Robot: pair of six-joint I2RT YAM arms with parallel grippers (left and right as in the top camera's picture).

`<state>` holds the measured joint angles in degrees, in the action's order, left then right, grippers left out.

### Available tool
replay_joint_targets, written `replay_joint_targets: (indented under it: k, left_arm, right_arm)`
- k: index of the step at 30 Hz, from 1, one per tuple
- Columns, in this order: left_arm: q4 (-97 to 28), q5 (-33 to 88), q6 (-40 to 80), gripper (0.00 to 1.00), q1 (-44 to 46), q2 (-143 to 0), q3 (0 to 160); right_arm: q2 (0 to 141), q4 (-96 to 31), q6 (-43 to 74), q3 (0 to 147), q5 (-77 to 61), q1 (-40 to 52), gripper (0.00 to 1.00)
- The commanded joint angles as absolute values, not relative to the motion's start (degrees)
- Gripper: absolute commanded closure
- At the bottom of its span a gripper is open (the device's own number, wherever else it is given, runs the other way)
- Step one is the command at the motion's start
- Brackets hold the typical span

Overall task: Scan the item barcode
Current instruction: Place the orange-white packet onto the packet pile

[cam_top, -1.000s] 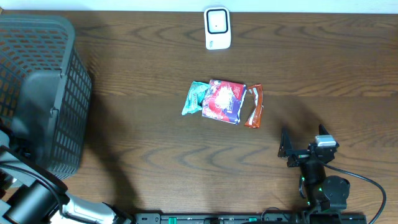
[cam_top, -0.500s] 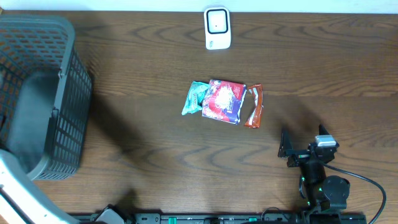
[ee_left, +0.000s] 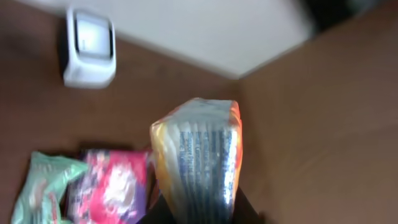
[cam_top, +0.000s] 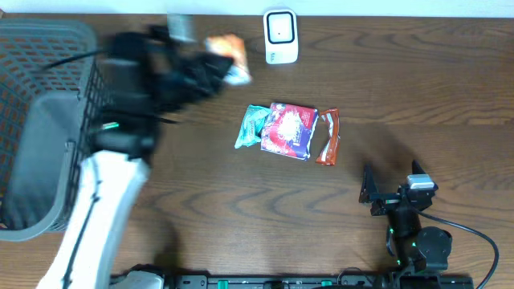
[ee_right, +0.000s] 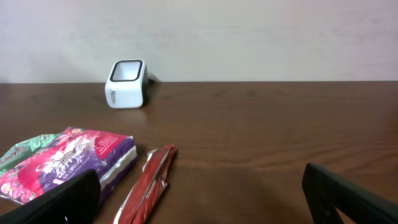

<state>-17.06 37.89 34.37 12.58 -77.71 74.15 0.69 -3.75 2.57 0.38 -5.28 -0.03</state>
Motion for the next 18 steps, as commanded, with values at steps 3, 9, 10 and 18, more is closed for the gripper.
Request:
replay_joint_targets:
  k: [3, 9, 10, 18]
  left_arm:
    - [-16.6, 16.3, 26.6, 0.93, 28.6, -88.0, 74.3]
    - [-9.0, 10.4, 26.6, 0.92, 38.4, -101.3, 74.3]
    - [-7.9, 10.4, 26.6, 0.92, 38.9, -102.9, 74.3]
    - [-4.3, 10.4, 26.6, 0.61, 40.2, -110.0, 74.3]
  right_arm:
    - [0.3, -4.0, 3.2, 0.3, -5.0, -0.3, 0.01]
    - [0.3, -4.0, 3.2, 0.3, -5.0, -0.3, 0.01]
    - [0.3, -4.0, 3.2, 0.3, -5.0, -0.3, 0.01]
    - [0.3, -4.0, 3.2, 0.3, -5.0, -0.3, 0.01]
